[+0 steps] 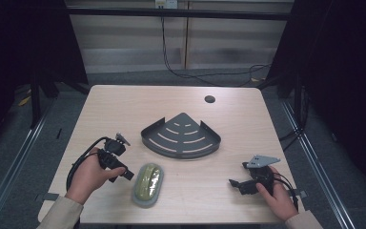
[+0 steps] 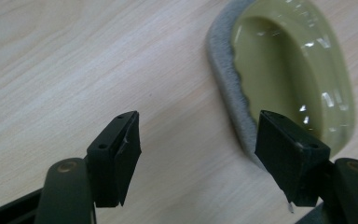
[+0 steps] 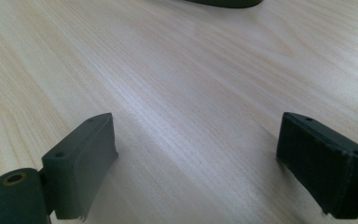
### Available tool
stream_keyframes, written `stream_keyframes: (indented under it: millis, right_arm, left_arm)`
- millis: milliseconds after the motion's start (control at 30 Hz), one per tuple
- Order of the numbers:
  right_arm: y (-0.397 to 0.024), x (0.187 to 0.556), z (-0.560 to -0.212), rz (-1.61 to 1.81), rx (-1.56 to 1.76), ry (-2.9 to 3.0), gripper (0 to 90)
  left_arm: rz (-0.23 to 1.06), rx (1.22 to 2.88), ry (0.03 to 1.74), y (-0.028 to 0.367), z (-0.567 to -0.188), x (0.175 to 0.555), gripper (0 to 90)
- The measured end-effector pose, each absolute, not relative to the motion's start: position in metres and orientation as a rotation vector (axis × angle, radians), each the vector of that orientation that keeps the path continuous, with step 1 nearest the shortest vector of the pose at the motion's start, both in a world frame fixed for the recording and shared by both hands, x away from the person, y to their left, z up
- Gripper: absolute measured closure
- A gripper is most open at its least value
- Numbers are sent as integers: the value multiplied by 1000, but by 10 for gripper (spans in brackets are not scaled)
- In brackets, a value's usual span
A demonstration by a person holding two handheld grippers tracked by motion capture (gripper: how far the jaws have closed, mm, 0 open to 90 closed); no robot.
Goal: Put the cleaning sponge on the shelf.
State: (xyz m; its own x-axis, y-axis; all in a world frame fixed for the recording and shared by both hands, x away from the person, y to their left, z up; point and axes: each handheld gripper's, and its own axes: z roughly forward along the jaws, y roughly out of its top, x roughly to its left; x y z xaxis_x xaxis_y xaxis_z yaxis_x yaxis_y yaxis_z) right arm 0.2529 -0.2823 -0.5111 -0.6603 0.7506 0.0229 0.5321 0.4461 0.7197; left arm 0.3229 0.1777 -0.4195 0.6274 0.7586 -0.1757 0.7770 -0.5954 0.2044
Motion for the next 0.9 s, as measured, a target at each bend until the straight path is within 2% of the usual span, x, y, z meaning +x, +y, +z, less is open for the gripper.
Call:
stream_keyframes:
  millis: [267, 900]
  right_arm:
    - [-282, 253, -511, 1035, 1098, 2402, 111]
    - [-282, 253, -511, 1035, 1100, 2401, 111]
  left_arm:
    - [-165, 2644, 1231, 161, -413, 325, 335]
    - [-242, 2657, 1251, 136, -403, 326, 397]
